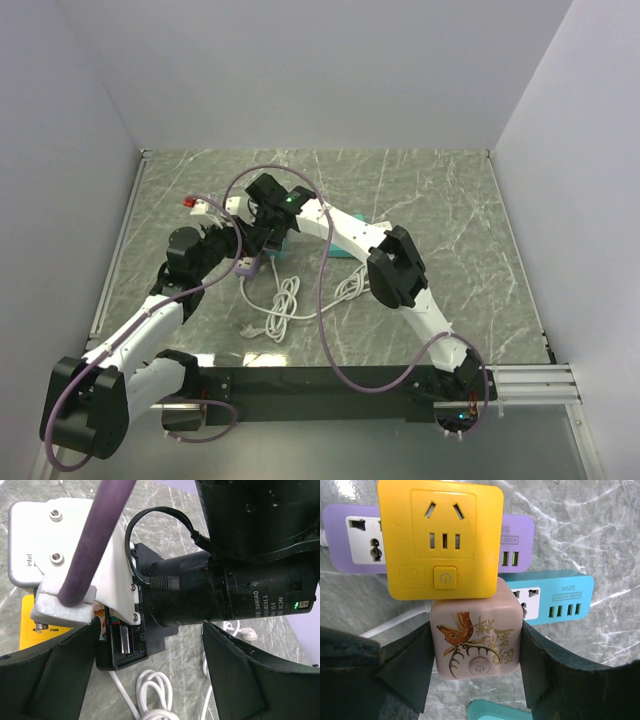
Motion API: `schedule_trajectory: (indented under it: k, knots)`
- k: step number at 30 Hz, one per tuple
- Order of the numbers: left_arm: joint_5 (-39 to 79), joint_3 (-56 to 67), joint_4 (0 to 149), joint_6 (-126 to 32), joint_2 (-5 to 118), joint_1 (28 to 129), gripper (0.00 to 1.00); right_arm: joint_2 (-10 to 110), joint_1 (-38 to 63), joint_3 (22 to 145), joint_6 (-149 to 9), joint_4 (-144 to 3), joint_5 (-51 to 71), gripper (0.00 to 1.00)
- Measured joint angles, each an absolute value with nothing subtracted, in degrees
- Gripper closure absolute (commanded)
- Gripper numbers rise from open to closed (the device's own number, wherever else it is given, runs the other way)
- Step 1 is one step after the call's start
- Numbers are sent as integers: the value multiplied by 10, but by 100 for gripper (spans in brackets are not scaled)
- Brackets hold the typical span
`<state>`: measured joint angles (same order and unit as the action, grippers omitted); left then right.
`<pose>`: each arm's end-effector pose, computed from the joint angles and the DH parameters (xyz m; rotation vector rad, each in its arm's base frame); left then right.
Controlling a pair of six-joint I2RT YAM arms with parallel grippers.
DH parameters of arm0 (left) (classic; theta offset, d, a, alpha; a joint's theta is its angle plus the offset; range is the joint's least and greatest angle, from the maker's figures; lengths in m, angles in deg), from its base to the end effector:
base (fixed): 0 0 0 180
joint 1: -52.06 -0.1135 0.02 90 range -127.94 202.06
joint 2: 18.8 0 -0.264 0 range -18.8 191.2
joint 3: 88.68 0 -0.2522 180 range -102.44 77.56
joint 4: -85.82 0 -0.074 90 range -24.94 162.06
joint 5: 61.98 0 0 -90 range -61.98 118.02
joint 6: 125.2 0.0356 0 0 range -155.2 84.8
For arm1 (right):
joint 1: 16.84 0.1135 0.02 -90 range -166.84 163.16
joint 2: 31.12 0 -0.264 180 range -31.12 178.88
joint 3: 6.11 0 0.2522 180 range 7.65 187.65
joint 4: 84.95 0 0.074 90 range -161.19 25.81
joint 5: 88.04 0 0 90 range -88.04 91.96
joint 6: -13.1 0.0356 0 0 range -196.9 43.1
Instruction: Insert the plug
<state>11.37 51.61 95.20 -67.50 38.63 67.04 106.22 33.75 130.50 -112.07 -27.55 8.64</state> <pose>0.2148 -0.0680 0.2435 -0.0453 1.7867 -0.8521 0.3295 0.4075 0.1963 -1.7973 1.8720 0.2495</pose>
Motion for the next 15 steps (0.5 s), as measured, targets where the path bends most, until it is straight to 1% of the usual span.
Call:
schedule_trajectory:
  k: [6, 15]
  knots:
    - [117, 521, 953, -673, 381, 664, 13, 1088, 341, 1348, -1121, -250, 87, 100]
    - [118, 523, 952, -673, 380, 661, 13, 1094, 342, 1355, -1121, -247, 85, 100]
